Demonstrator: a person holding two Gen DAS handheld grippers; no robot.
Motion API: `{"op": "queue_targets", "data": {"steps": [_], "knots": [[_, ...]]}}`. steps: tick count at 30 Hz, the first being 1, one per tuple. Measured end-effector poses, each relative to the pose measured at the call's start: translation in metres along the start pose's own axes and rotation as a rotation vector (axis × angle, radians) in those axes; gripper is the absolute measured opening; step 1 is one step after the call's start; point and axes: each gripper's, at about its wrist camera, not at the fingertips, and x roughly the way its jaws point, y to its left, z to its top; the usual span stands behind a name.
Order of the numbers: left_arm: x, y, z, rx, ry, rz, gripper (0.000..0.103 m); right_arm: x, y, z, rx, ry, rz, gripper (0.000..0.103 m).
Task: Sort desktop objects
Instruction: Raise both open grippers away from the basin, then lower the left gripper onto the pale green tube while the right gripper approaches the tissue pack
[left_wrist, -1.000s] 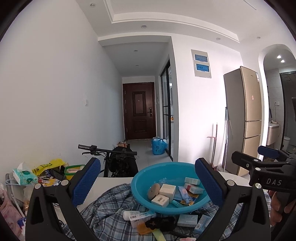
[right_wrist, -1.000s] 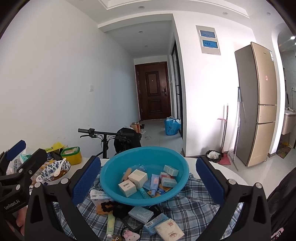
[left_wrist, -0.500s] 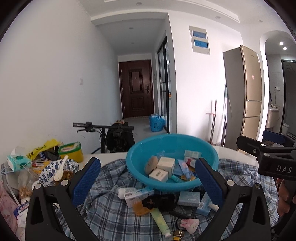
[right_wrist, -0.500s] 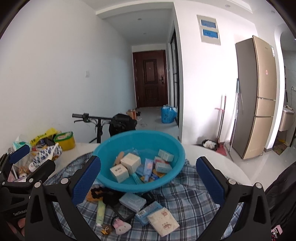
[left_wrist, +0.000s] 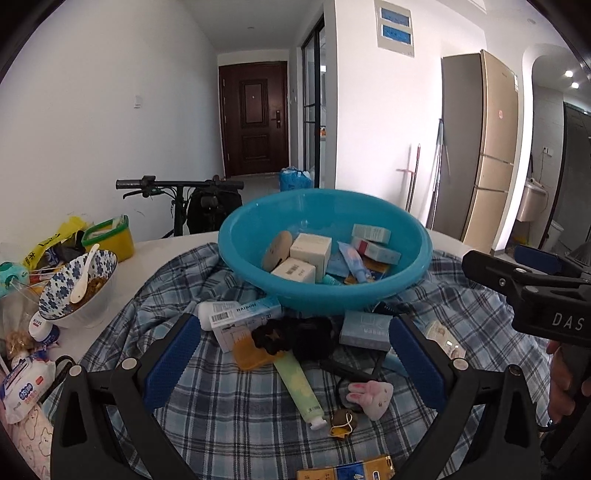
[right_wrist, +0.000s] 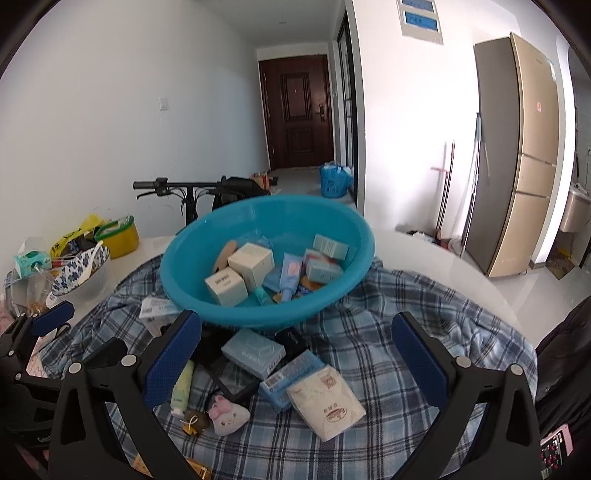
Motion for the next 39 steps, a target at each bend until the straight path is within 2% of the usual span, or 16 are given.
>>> {"op": "queue_targets", "data": {"steps": [10, 16, 22, 28, 31, 32, 33, 36, 39], "knots": [[0.044, 0.001, -0.03, -0.056, 0.149, -0.101, 0.103, 0.031, -0.009, -0.024, 0.02, 0.084, -0.051, 0.102], [0.067, 0.005, -0.042, -0.087, 0.228, -0.104, 0.103, 0.049, -0.015, -0.039, 0.03, 0.142, -0.069, 0.102], [0.077, 0.007, -0.049, -0.11, 0.273, -0.118, 0.103, 0.061, -0.018, -0.051, 0.026, 0.184, -0.084, 0.102], [0.09, 0.01, -0.058, -0.134, 0.335, -0.154, 0.096, 0.073, -0.021, -0.06, 0.02, 0.224, -0.094, 0.102], [0.097, 0.013, -0.063, -0.16, 0.366, -0.173, 0.089, 0.076, -0.024, -0.062, 0.029, 0.236, -0.091, 0.102], [0.099, 0.014, -0.064, -0.167, 0.375, -0.177, 0.084, 0.077, -0.024, -0.063, 0.03, 0.238, -0.091, 0.102], [0.102, 0.015, -0.065, -0.173, 0.388, -0.181, 0.074, 0.077, -0.024, -0.063, 0.029, 0.239, -0.092, 0.102], [0.111, 0.015, -0.07, -0.181, 0.436, -0.169, 0.057, 0.078, -0.024, -0.063, 0.029, 0.241, -0.093, 0.102], [0.113, 0.016, -0.073, -0.188, 0.446, -0.163, 0.05, 0.078, -0.024, -0.062, 0.03, 0.241, -0.092, 0.102]]}}
